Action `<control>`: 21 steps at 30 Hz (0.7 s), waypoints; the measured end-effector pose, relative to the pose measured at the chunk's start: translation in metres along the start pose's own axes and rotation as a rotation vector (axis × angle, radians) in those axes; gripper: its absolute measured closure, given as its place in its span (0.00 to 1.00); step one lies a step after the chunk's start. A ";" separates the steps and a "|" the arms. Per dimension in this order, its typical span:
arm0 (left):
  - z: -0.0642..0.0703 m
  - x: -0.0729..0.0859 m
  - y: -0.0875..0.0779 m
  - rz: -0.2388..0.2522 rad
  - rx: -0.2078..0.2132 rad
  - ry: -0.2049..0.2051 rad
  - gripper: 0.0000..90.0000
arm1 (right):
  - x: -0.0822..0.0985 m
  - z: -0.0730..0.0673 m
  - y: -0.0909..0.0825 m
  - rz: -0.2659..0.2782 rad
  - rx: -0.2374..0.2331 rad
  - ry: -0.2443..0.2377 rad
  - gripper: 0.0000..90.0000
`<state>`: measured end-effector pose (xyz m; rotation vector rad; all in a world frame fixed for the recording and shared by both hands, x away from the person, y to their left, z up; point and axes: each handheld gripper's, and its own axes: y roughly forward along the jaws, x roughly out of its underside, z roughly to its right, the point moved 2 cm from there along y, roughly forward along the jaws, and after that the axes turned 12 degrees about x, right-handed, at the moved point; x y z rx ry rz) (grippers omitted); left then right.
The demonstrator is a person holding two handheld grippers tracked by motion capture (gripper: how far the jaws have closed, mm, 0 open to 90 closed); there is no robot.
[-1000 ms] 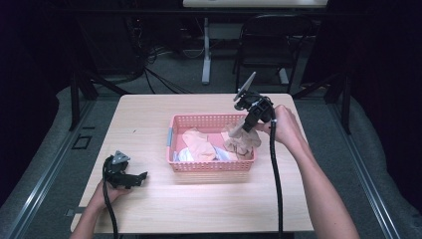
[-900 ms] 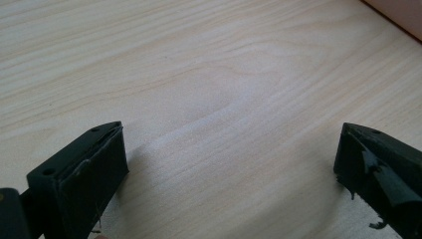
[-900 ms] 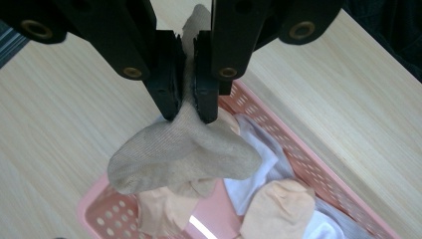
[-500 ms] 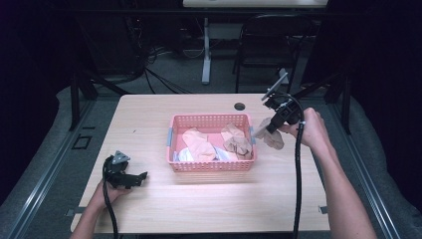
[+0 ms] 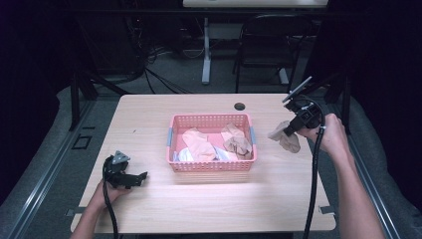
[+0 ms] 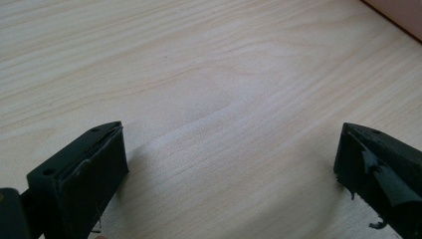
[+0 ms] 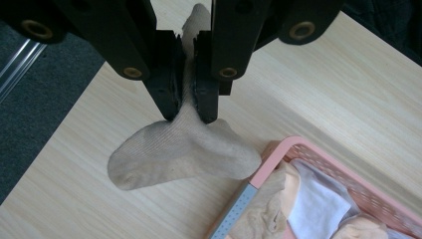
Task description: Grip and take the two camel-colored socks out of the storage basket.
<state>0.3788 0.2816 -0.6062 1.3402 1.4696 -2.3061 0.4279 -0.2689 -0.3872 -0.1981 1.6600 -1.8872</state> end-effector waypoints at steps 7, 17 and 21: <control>0.000 0.000 0.000 0.000 0.000 0.000 0.00 | 0.015 0.010 0.010 -0.010 0.000 0.031 0.93; 0.000 0.000 0.000 0.001 0.000 0.000 0.00 | 0.029 0.012 0.034 -0.013 -0.017 0.078 0.93; 0.000 0.000 0.000 0.000 0.000 0.000 0.00 | 0.031 0.011 0.039 -0.013 -0.020 0.081 0.92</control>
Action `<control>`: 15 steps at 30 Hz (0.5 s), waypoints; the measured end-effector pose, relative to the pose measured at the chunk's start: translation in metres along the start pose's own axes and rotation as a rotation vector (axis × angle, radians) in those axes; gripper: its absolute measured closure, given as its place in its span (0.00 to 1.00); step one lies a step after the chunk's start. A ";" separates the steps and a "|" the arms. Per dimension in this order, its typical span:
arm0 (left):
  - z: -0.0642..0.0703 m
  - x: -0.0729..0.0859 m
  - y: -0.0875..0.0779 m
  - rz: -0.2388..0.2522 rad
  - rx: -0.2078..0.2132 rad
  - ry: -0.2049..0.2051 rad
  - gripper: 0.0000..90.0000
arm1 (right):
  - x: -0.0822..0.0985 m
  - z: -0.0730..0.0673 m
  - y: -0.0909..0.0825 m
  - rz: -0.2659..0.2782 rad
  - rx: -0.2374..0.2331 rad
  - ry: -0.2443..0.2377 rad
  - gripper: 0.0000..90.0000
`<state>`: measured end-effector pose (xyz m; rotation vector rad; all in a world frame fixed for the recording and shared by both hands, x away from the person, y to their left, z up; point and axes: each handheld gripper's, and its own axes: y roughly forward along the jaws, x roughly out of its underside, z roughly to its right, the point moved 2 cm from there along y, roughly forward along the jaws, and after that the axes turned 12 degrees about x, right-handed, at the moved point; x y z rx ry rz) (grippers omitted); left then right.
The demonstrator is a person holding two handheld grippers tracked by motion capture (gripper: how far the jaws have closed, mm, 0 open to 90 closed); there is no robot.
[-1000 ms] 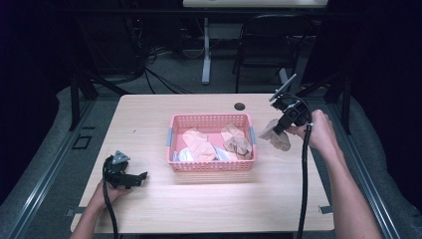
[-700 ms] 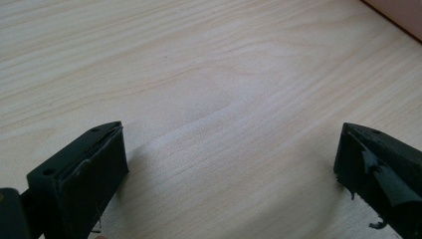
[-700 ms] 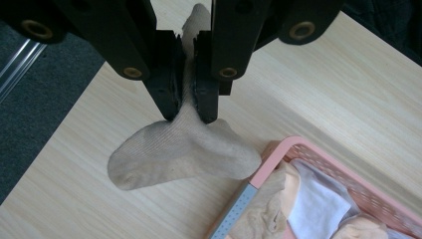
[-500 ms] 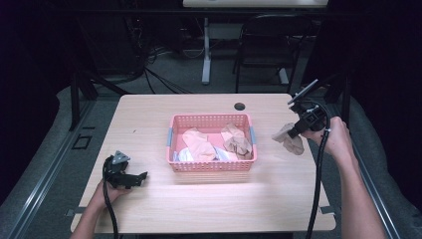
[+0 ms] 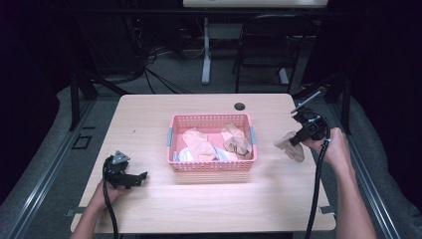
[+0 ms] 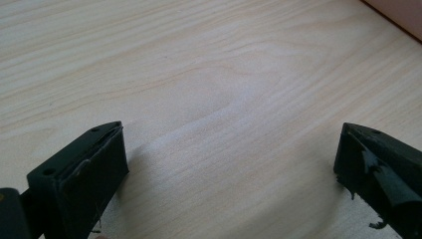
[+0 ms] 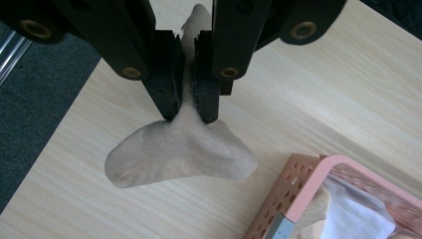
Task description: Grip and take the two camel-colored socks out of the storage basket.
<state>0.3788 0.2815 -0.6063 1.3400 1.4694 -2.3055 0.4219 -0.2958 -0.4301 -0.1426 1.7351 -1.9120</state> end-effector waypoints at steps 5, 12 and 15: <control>0.000 0.000 0.000 0.000 0.000 0.001 0.00 | 0.002 0.000 0.003 0.005 0.020 0.006 0.92; 0.000 0.000 0.000 0.000 0.000 0.001 0.00 | 0.002 -0.001 0.017 -0.015 0.014 0.010 0.92; 0.000 0.000 0.000 0.000 0.000 0.001 0.00 | 0.001 -0.002 0.023 -0.020 0.015 0.008 0.91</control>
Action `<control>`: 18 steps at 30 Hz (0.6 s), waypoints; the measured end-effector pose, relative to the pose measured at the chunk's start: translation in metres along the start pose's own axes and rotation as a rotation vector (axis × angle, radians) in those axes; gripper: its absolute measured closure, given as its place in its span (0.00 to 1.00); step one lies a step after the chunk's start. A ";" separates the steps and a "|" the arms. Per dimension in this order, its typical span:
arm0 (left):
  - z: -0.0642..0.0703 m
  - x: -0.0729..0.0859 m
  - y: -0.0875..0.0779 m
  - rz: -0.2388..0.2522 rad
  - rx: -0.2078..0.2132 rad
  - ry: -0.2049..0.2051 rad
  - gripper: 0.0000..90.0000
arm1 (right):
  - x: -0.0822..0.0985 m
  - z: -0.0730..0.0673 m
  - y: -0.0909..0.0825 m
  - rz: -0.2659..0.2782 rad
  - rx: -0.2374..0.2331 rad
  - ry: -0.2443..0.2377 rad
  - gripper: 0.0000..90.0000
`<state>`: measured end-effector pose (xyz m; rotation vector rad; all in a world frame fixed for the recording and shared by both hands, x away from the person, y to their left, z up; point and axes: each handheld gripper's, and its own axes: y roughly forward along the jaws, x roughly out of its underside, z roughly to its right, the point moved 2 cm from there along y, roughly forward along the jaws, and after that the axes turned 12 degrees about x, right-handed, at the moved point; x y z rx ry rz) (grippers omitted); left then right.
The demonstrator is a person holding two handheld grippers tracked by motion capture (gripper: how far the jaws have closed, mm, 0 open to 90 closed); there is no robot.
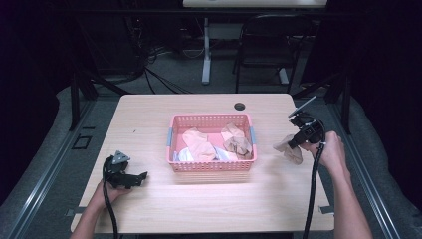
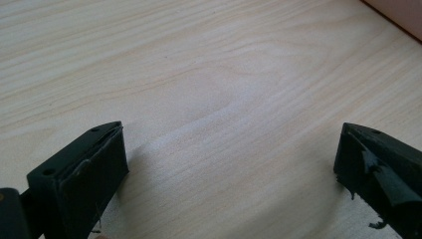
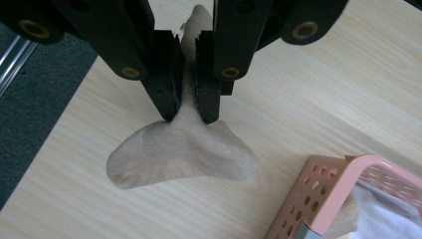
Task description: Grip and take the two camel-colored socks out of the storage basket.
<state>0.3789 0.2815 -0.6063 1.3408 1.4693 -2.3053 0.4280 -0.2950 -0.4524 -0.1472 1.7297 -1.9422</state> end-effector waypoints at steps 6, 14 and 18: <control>0.000 0.000 0.000 0.000 0.000 0.000 0.00 | 0.000 -0.004 0.018 -0.030 -0.001 0.007 0.91; 0.000 0.000 0.000 0.001 0.002 -0.001 0.00 | 0.001 -0.003 0.038 -0.078 0.006 0.007 0.91; 0.000 0.000 0.000 0.001 0.002 0.000 0.00 | 0.001 -0.004 0.047 -0.113 0.012 -0.009 0.90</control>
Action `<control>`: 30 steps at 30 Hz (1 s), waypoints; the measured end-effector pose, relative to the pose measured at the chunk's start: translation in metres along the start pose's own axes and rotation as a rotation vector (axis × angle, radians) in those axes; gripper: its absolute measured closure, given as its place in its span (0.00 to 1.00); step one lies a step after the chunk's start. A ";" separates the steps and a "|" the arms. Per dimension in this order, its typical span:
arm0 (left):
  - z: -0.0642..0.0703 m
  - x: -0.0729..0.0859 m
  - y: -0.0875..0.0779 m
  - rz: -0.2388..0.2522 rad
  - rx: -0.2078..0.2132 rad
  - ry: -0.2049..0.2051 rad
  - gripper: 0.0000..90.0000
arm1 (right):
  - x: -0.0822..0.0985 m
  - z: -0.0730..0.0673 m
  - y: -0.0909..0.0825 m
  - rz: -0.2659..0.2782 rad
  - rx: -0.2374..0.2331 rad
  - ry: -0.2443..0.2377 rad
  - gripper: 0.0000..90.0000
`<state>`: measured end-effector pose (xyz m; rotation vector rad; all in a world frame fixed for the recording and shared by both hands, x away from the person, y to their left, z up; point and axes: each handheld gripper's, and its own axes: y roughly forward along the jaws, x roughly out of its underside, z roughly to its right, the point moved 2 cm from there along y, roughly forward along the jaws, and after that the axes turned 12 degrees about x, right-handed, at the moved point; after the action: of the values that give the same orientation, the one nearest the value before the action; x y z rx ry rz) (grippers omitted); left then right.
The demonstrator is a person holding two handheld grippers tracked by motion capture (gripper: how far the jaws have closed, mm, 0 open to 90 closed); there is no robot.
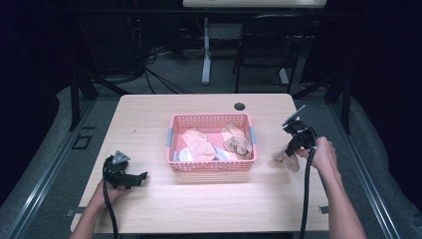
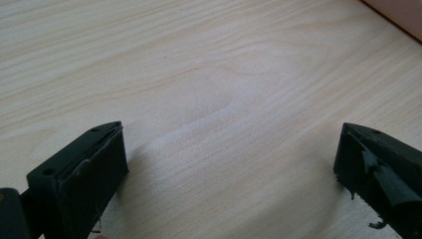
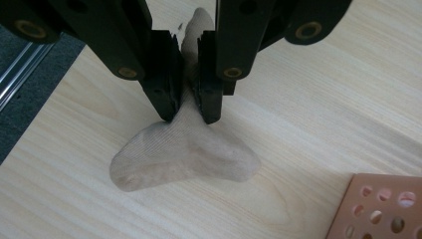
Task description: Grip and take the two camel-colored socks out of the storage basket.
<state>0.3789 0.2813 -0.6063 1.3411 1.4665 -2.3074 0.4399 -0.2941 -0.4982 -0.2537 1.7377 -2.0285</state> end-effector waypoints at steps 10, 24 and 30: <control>0.000 0.000 0.000 0.000 0.000 0.000 0.00 | 0.001 -0.003 0.017 -0.034 -0.007 0.016 0.82; 0.000 0.000 0.000 0.000 0.001 0.001 0.00 | 0.003 -0.001 -0.011 0.047 -0.033 0.025 0.13; 0.000 0.000 0.000 -0.001 0.001 -0.001 0.00 | 0.002 -0.004 -0.020 0.063 -0.023 0.020 0.04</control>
<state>0.3788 0.2812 -0.6063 1.3389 1.4666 -2.3096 0.4322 -0.2894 -0.4793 -0.1844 1.7594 -1.9738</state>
